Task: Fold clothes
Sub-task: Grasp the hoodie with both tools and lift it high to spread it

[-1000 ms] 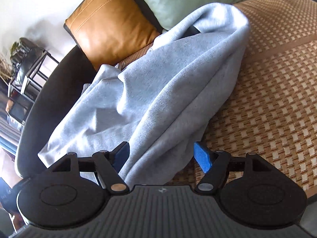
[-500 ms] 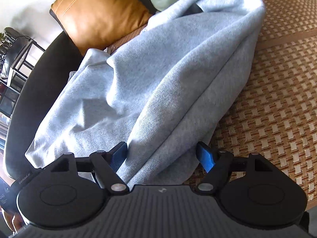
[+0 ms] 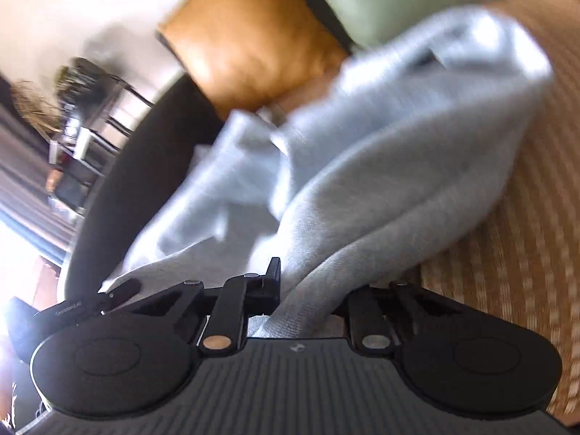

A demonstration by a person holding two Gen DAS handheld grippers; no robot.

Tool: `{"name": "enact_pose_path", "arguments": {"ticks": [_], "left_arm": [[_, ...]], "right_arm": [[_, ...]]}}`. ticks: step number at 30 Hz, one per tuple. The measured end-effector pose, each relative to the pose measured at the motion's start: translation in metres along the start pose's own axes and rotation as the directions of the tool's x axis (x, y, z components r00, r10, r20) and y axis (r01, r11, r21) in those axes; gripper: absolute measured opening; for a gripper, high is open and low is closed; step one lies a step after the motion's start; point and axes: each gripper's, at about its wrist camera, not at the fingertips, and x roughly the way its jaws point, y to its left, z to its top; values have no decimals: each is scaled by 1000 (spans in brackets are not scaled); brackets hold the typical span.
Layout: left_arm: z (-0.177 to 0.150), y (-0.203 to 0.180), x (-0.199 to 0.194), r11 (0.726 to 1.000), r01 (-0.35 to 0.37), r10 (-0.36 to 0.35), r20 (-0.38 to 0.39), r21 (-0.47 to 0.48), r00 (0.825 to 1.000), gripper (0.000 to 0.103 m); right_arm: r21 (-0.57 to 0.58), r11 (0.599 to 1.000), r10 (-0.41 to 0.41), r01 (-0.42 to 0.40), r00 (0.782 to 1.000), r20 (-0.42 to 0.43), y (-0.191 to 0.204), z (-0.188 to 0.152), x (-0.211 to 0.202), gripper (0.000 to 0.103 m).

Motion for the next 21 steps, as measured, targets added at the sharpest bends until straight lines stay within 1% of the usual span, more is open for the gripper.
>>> {"name": "enact_pose_path", "arguments": {"ticks": [2, 4, 7, 10, 12, 16, 19, 21], "left_arm": [[24, -18, -20, 999, 44, -45, 72, 16, 996, 6], [48, -36, -38, 997, 72, -77, 133, 36, 988, 6], [78, -64, -61, 993, 85, -100, 213, 81, 972, 6], [101, -93, -88, 986, 86, -124, 282, 141, 951, 6], [114, -110, -105, 981, 85, -138, 316, 175, 939, 6], [136, -142, -137, 968, 80, -166, 370, 237, 914, 6], [147, -160, -156, 960, 104, -203, 392, 260, 897, 6], [149, -171, -173, 948, 117, -234, 400, 296, 886, 6]], "right_arm": [[-55, 998, 46, -42, 997, 69, 23, 21, -24, 17], [-110, 992, 78, -65, 989, 123, 46, 42, -47, 17], [-194, 977, 131, -91, 971, 201, 81, 74, -81, 17], [-281, 957, 147, -71, 955, 256, 116, 99, -104, 16], [-315, 947, 154, -59, 946, 286, 137, 113, -116, 16], [-386, 922, 182, -36, 919, 350, 170, 126, -151, 16], [-436, 900, 206, -14, 895, 396, 194, 136, -177, 16], [-468, 884, 225, -1, 877, 424, 208, 140, -196, 16]]}}
